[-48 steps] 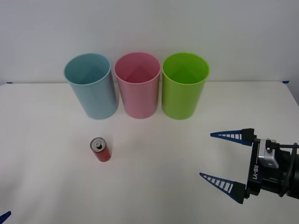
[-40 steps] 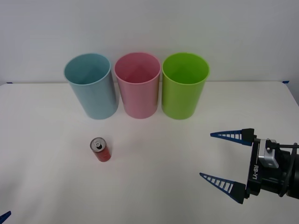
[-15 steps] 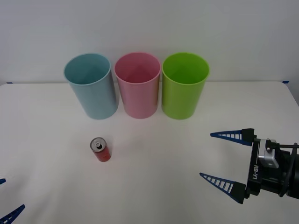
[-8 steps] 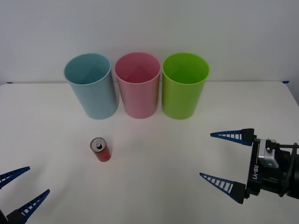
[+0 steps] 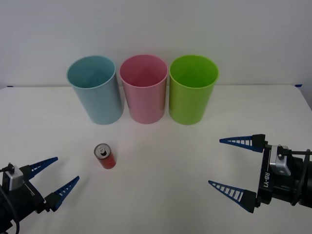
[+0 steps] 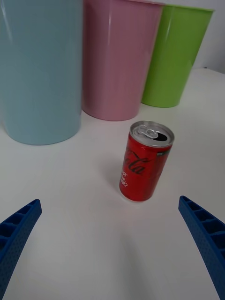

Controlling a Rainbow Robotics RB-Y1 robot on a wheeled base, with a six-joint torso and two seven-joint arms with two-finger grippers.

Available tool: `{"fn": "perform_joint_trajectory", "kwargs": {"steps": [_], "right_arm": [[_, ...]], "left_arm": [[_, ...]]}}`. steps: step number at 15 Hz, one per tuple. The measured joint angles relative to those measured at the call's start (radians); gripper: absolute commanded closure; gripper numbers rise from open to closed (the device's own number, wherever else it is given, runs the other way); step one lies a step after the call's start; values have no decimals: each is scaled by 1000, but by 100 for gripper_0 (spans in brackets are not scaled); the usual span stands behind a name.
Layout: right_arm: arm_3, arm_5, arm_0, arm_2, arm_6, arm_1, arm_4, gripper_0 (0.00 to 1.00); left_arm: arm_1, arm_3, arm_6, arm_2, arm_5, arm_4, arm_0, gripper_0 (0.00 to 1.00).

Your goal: Put cans in the blue bin and PET bottles in the pink bin and trash in the green bin.

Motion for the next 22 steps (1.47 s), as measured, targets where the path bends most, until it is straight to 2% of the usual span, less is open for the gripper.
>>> {"fn": "perform_joint_trajectory", "kwargs": {"steps": [18, 22], "right_arm": [[0, 0, 0, 0, 0, 0, 0, 0], [0, 0, 0, 0, 0, 0, 0, 0]], "left_arm": [[-2, 16, -61, -313, 292, 64, -286, 0], [-23, 41, -78, -338, 334, 66, -331, 0]]}}
